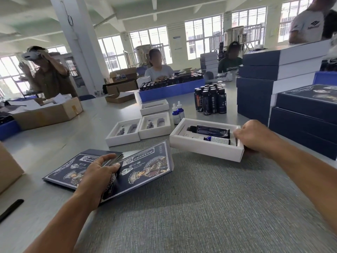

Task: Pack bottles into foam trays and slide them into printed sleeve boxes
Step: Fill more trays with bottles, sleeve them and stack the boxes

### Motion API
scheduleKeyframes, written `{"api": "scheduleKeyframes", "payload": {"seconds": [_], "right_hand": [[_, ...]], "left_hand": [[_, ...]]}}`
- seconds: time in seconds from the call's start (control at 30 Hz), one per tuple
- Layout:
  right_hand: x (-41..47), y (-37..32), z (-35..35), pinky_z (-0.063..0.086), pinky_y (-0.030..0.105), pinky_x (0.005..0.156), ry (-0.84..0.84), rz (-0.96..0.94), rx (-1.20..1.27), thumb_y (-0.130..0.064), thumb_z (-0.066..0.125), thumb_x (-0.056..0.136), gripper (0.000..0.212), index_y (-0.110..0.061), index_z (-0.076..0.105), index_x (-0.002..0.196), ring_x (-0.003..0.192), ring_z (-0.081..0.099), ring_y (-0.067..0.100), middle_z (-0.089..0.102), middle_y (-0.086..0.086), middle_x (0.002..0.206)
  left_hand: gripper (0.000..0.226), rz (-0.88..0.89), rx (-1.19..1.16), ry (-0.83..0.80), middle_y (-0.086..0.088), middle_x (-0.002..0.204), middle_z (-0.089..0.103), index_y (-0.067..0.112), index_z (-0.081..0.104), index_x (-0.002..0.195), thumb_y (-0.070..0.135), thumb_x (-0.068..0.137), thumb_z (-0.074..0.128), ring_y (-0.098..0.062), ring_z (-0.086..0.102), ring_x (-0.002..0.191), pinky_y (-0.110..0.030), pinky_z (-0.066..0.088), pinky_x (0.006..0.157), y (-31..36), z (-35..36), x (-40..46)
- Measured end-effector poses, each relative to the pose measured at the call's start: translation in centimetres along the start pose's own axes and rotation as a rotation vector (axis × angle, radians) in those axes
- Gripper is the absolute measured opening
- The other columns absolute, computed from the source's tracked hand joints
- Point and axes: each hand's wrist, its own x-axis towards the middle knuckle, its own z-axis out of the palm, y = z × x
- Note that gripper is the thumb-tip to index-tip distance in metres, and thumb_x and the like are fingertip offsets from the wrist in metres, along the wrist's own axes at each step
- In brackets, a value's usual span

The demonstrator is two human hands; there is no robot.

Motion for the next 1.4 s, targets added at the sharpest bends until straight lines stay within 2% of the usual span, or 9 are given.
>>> {"api": "scheduleKeyframes", "payload": {"seconds": [0.07, 0.17, 0.37, 0.43, 0.5, 0.8, 1.1, 1.27, 1.4], "right_hand": [[0.0, 0.0, 0.0, 0.024, 0.028, 0.048, -0.001, 0.005, 0.011, -0.018, 0.057, 0.092, 0.038, -0.01, 0.044, 0.057, 0.05, 0.036, 0.018, 0.04, 0.004, 0.055], [-0.1, 0.0, 0.1, 0.023, 0.027, 0.047, -0.009, 0.003, 0.015, -0.018, 0.057, 0.092, 0.039, -0.011, 0.044, 0.057, 0.048, 0.035, 0.017, 0.039, 0.002, 0.054], [-0.4, 0.2, 1.0, 0.027, 0.027, 0.047, -0.042, -0.031, -0.087, -0.022, 0.061, 0.092, 0.036, -0.011, 0.048, 0.06, 0.05, 0.04, 0.017, 0.045, 0.003, 0.057], [-0.5, 0.2, 1.1, 0.027, 0.027, 0.047, -0.04, -0.056, -0.161, -0.023, 0.062, 0.091, 0.036, -0.011, 0.049, 0.06, 0.052, 0.044, 0.017, 0.049, 0.004, 0.059], [-0.6, 0.0, 1.2, 0.029, 0.027, 0.047, -0.043, -0.087, -0.216, -0.026, 0.063, 0.091, 0.034, -0.011, 0.051, 0.063, 0.053, 0.047, 0.017, 0.053, 0.004, 0.061], [-1.1, -0.9, 1.8, 0.033, 0.027, 0.049, -0.121, -0.317, -0.343, -0.03, 0.058, 0.091, 0.032, -0.014, 0.055, 0.064, 0.054, 0.05, 0.014, 0.058, 0.003, 0.065], [-0.5, -0.4, 0.2, 0.035, 0.021, 0.049, -0.248, -0.339, -0.372, -0.029, 0.062, 0.092, 0.031, -0.021, 0.061, 0.062, 0.053, 0.054, 0.009, 0.061, -0.003, 0.063], [-0.6, -0.3, -0.6, 0.041, 0.018, 0.046, -0.324, -0.316, -0.341, -0.024, 0.063, 0.091, 0.024, -0.016, 0.069, 0.069, 0.053, 0.059, 0.01, 0.068, 0.002, 0.067], [-0.7, -0.4, -1.2, 0.054, 0.032, 0.057, -0.387, -0.29, -0.289, -0.02, 0.064, 0.092, 0.017, -0.01, 0.073, 0.081, 0.066, 0.069, 0.025, 0.073, 0.009, 0.078]], "left_hand": [[0.028, -0.007, 0.0, 0.001, 0.009, 0.086, 0.053, 0.032, 0.062, 0.114, 0.014, 0.093, 0.063, -0.01, 0.054, 0.071, -0.014, 0.041, 0.033, 0.1, 0.0, -0.1], [0.029, -0.014, -0.003, -0.003, 0.007, 0.086, 0.053, 0.03, 0.062, 0.116, 0.013, 0.093, 0.062, -0.011, 0.055, 0.07, -0.011, 0.038, 0.03, 0.1, 0.1, -0.2], [0.027, -0.113, -0.094, -0.011, -0.006, 0.081, 0.062, 0.026, 0.064, 0.112, 0.008, 0.092, 0.061, -0.02, 0.067, 0.049, -0.019, 0.044, 0.032, 0.5, -0.4, 0.0], [0.026, -0.145, -0.136, -0.029, -0.007, 0.07, 0.071, 0.027, 0.064, 0.111, 0.008, 0.093, 0.06, -0.018, 0.067, 0.047, -0.024, 0.048, 0.035, 0.4, -0.6, 0.3], [0.027, -0.164, -0.156, -0.042, -0.005, 0.063, 0.072, 0.027, 0.064, 0.111, 0.008, 0.094, 0.059, -0.019, 0.069, 0.049, -0.026, 0.05, 0.037, 0.3, -0.9, 0.6], [0.025, -0.214, -0.258, -0.047, -0.017, 0.081, 0.074, 0.031, 0.065, 0.108, 0.011, 0.093, 0.06, -0.028, 0.071, 0.058, -0.031, 0.054, 0.041, -0.2, -1.4, 1.5], [0.022, -0.171, -0.243, -0.015, -0.016, 0.098, 0.072, 0.031, 0.065, 0.104, 0.013, 0.092, 0.062, -0.031, 0.073, 0.078, -0.036, 0.057, 0.052, -0.3, -0.9, 1.4], [0.021, -0.17, -0.215, -0.01, -0.012, 0.089, 0.075, 0.027, 0.067, 0.105, 0.012, 0.091, 0.064, -0.027, 0.073, 0.069, -0.033, 0.056, 0.05, -0.2, -0.9, 1.5], [0.019, -0.18, -0.201, -0.015, -0.007, 0.075, 0.075, 0.022, 0.069, 0.104, 0.01, 0.091, 0.064, -0.024, 0.073, 0.064, -0.029, 0.055, 0.046, 0.0, -0.9, 1.7]]}}
